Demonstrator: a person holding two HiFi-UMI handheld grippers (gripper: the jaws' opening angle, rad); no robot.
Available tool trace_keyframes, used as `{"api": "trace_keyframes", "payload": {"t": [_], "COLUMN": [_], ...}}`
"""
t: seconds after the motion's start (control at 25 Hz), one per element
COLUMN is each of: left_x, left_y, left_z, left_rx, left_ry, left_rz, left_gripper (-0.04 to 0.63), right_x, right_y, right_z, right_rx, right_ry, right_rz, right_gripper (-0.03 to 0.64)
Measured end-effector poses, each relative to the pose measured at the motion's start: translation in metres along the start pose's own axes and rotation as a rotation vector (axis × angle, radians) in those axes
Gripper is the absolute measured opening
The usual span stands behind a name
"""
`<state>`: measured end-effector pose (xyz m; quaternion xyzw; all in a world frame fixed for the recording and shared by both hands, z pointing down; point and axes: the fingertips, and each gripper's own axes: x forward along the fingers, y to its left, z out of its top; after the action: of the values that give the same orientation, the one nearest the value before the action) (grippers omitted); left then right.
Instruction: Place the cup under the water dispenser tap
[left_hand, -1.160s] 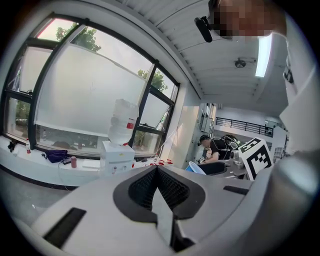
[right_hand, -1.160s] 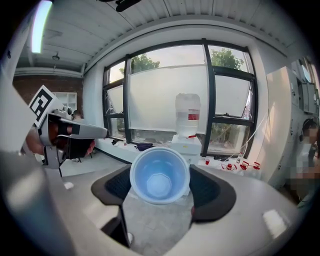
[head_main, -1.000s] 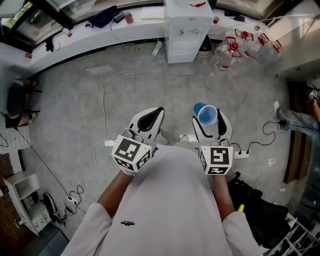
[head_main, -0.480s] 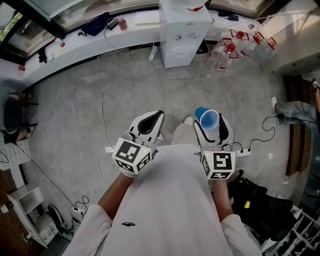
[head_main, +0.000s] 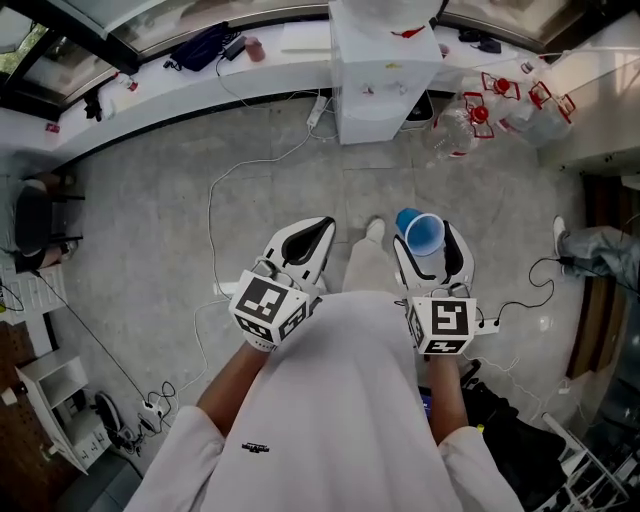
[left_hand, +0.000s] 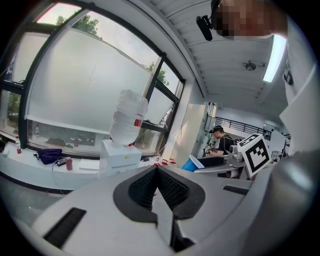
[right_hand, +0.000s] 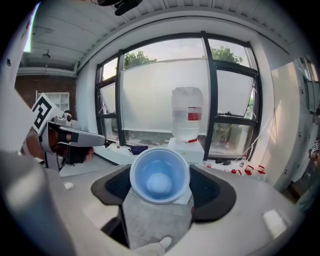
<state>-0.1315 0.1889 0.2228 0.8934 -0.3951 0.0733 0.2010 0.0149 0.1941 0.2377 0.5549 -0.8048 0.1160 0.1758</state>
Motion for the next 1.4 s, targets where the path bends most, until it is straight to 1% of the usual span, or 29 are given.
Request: {"api": "trace_keyframes", "payload": {"t": [0.24,0.4,0.52,0.6,0.76,0.92,1.16,1.4], "left_x": [0.074,0.122,0.155,0.17,0.188,0.197,0.205,0.21], "left_y": [0.001,-0.003,-0.007,-0.008,-0.003,0.009,0.018,0.027], "left_z": [0.047,0.057,0.061,0.064,0.073,0.08,0.075,0.069], "left_rx": [0.039,0.031,0.029,0.025,0.026,0.019,0.005,-0.006], "left_ry": [-0.008,0.006,0.016,0.018,0.018,0.009,0.031,0.041], "left_rz": [0.016,0.038,0.052,0.065,0.094,0.121,0.136,0.142], "left_gripper": [0.0,0.0,0.0,0.0,0.0,0.0,0.0,0.0], "right_x": [0.052,0.078,0.096,0.106,0.12,0.137,0.151,0.168], "right_y": [-0.063,-0.099,-0.128,-0.141,-0.156,-0.165,-0.167,-0.167], "right_z": [0.037,0.05,0.051,0.049,0.045,0.04,0.034,0.023], "right_rx": [-0.026,-0.023,-0.007,-0.014,-0.03,-0.024,-0.006,-0.015], "right_ry": [-0.028,-0.042,-0.04,-0.028,-0.011,0.015,0.049,0.084], "right_rz": [0.046,0.075,0.094,0.111,0.148,0.153,0.164,0.171], "right_gripper": [0.371,0.371,0.371,0.371,0.371,0.371,0.371,0.371]}}
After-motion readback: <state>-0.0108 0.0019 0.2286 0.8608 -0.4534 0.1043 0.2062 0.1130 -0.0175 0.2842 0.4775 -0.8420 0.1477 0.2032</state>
